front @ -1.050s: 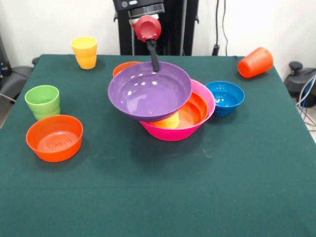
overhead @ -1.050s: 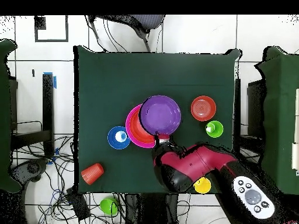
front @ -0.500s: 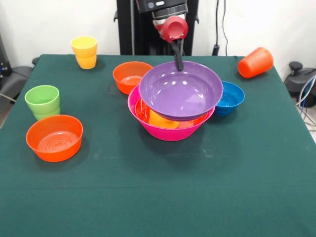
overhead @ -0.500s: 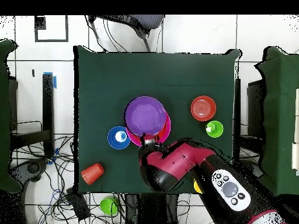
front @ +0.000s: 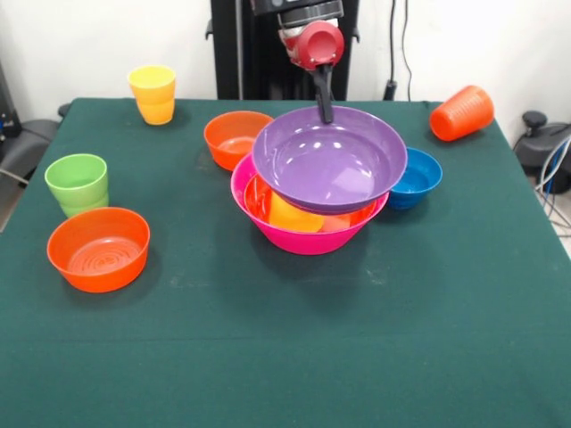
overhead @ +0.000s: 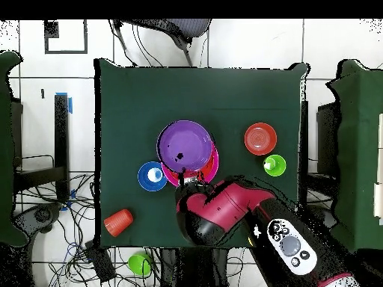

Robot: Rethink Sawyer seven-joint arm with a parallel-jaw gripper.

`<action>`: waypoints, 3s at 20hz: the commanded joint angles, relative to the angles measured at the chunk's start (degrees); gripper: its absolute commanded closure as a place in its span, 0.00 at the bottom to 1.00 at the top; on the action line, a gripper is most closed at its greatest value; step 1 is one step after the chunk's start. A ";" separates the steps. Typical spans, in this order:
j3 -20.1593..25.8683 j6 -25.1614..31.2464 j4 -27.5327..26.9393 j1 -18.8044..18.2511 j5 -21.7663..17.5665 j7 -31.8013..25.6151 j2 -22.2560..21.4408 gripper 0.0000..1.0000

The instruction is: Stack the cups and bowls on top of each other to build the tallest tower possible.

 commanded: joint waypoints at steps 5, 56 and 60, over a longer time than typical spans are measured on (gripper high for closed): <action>-1.73 -0.21 0.64 0.43 -3.31 5.74 0.52 1.00; -2.83 2.31 2.67 -1.25 -5.79 3.77 1.80 1.00; -1.65 3.48 3.07 -2.55 -5.13 2.19 2.18 1.00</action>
